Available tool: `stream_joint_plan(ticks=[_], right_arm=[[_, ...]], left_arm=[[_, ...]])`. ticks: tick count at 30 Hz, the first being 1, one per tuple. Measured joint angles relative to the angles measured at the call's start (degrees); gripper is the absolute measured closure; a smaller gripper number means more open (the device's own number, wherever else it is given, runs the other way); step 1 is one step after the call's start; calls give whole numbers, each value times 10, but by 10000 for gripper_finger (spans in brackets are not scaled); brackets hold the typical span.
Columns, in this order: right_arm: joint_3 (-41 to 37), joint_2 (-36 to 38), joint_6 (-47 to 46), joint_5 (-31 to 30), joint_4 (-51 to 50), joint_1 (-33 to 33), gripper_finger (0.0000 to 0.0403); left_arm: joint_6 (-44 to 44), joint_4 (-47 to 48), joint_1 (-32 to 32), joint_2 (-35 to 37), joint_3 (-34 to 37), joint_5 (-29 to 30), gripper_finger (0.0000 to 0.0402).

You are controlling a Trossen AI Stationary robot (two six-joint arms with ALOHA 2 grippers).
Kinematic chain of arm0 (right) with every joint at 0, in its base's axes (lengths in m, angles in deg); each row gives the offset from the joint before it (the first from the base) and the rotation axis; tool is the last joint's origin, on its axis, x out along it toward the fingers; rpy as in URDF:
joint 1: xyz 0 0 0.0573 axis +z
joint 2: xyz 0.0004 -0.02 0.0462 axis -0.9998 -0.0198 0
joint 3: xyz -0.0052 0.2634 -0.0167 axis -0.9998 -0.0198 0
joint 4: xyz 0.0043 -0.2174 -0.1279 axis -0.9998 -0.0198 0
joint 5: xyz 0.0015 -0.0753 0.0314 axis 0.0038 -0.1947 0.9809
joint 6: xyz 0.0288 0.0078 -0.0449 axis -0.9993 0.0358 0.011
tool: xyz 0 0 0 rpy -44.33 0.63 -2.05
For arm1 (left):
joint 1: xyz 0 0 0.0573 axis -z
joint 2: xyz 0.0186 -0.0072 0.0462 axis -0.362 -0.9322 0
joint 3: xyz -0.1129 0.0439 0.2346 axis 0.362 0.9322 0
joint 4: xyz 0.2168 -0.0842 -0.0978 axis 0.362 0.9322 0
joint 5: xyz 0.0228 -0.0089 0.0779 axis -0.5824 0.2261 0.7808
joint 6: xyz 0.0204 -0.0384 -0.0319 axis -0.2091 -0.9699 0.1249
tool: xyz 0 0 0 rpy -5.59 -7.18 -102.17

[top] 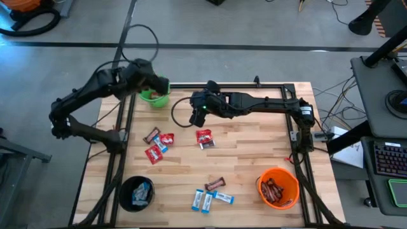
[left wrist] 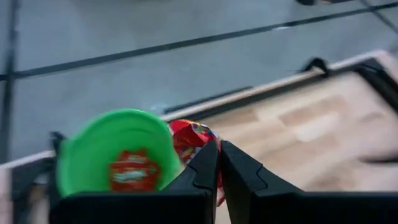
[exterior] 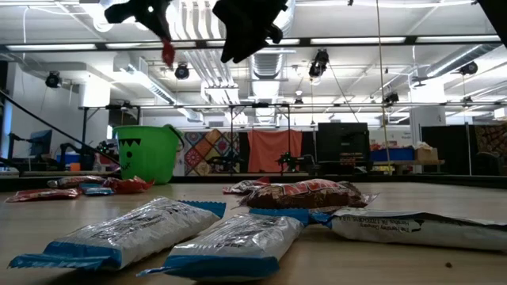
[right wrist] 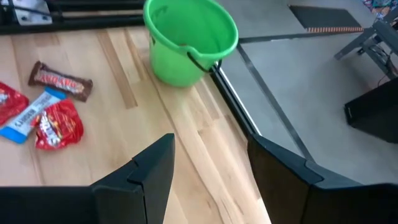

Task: Sort candy
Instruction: Put the red candy into the green bucket

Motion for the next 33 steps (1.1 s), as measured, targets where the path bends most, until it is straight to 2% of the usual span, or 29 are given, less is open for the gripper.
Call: stream_joint_plan(ticks=[6,14,19,23,33], right_arm=[[0,0,-1,0,-8,0,206],[0,0,0,0,-7,-1,206],[0,0,-25,0,-7,-4,206],[0,0,-26,0,-7,-4,206],[0,0,-44,0,-20,-4,206]], left_arm=[[57,0,-109,2,2,-54,401],[123,18,-193,-8,17,-77,401],[173,18,-231,-24,27,-79,401],[194,15,-261,-41,31,-120,401],[224,9,-269,-59,44,-123,398]])
